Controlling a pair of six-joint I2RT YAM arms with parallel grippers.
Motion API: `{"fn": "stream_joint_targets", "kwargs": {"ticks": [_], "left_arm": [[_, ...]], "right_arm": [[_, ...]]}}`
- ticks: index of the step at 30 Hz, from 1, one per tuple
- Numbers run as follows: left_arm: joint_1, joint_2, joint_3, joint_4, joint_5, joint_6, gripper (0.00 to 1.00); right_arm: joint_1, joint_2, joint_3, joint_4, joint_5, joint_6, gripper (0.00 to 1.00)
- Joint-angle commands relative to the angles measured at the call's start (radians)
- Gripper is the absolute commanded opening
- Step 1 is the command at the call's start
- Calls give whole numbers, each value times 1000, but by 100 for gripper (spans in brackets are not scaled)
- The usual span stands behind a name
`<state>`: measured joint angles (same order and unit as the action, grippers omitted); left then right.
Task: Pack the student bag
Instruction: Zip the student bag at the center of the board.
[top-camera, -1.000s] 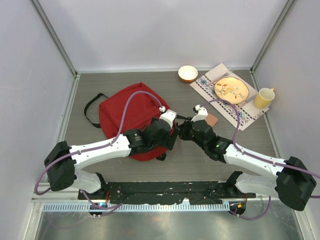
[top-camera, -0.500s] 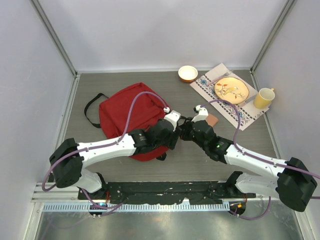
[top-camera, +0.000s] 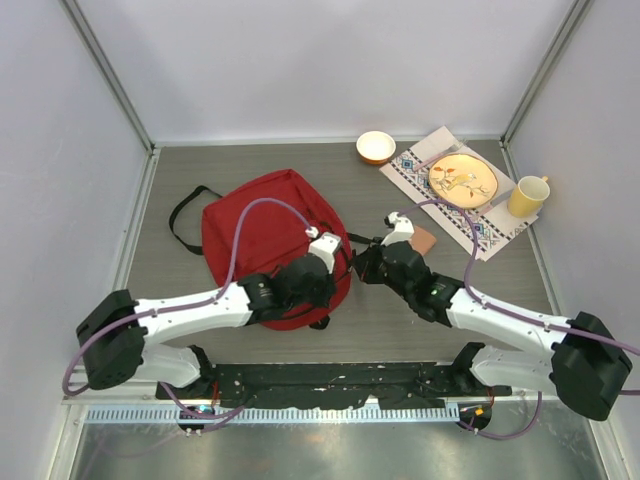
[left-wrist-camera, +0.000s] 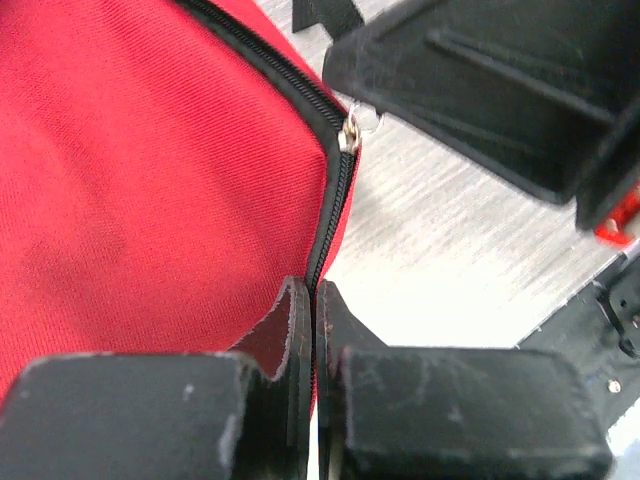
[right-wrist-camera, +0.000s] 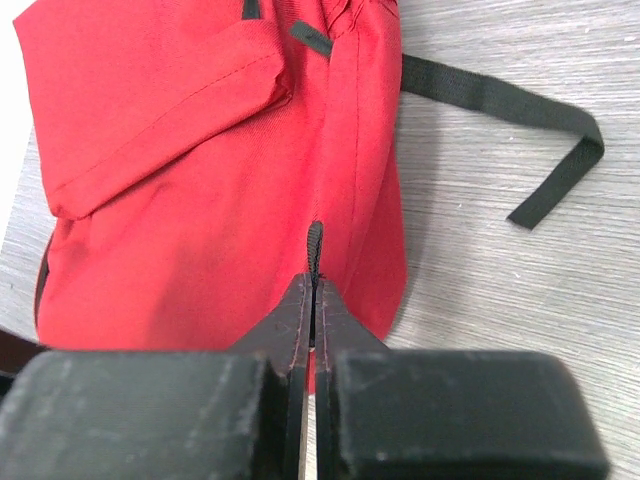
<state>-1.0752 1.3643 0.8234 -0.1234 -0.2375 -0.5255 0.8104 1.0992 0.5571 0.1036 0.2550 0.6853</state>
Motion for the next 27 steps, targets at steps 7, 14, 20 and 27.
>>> {"fn": "stream_joint_targets", "kwargs": {"ticks": [7,14,20,27], "left_arm": [[-14,-295,-250,-58,50,-189,0],[-55,-355,-288,-110,44,-245,0],[-91,-378,-313,-124,29,-280,0],[-127,-421,-358,-128,0,-332,0]], "right_arm": [[-31,117,107,125,27,-21,1],[-79,226,182,191,-11,-39,1],[-125,343,251,248,-60,-52,1],[-178,445,323,309,-85,-47,1]]}}
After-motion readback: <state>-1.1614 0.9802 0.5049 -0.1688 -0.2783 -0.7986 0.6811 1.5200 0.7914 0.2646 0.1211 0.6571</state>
